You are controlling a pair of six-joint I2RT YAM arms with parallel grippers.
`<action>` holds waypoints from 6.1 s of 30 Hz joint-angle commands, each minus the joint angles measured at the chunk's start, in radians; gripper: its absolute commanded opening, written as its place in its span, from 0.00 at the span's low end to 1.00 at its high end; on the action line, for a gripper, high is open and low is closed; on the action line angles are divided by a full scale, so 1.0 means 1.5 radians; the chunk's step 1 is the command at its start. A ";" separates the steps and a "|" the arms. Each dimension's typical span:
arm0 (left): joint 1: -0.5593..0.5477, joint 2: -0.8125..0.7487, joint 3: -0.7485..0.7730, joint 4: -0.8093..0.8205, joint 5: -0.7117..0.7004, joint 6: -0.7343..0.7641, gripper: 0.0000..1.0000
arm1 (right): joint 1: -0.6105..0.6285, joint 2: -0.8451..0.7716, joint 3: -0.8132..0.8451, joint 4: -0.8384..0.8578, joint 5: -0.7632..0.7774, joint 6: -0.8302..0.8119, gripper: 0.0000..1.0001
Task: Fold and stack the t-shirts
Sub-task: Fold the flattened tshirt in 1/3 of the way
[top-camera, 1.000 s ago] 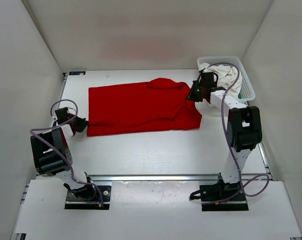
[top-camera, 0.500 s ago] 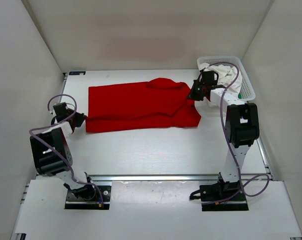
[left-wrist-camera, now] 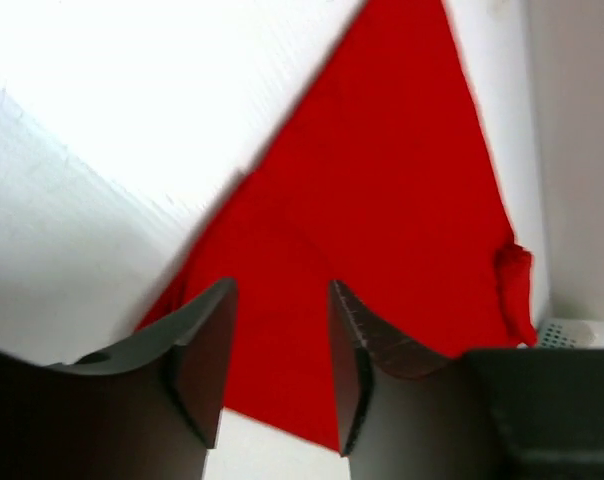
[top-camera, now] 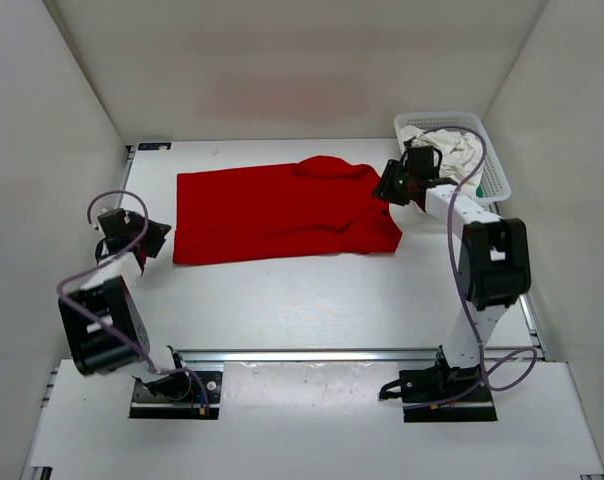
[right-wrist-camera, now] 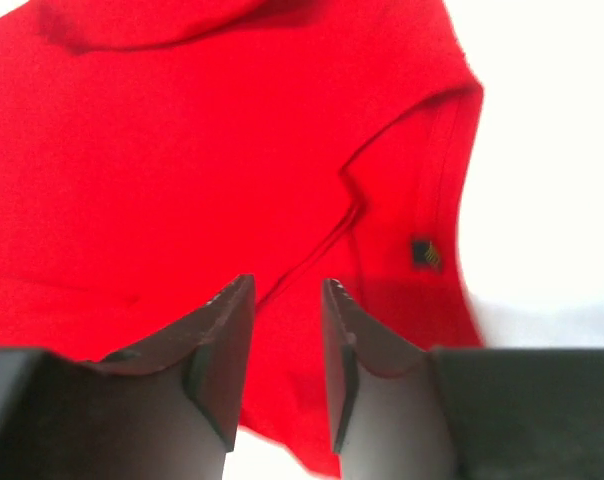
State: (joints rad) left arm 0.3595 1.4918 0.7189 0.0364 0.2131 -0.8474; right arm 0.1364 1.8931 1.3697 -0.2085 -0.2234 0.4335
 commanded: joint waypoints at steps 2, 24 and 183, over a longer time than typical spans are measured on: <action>0.011 -0.139 -0.100 -0.024 -0.015 0.026 0.45 | 0.017 -0.152 -0.113 0.088 0.015 0.024 0.32; -0.015 -0.057 -0.209 0.127 -0.006 -0.061 0.28 | -0.044 -0.268 -0.467 0.236 -0.011 0.054 0.30; -0.435 -0.210 -0.374 0.028 0.036 0.061 0.08 | 0.125 -0.492 -0.740 0.023 0.017 0.124 0.00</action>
State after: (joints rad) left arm -0.2619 1.2385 0.2459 0.2268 0.2745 -0.7704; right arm 0.3130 1.1786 0.3462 -0.0029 -0.2157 0.6083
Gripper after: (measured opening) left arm 0.088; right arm 0.004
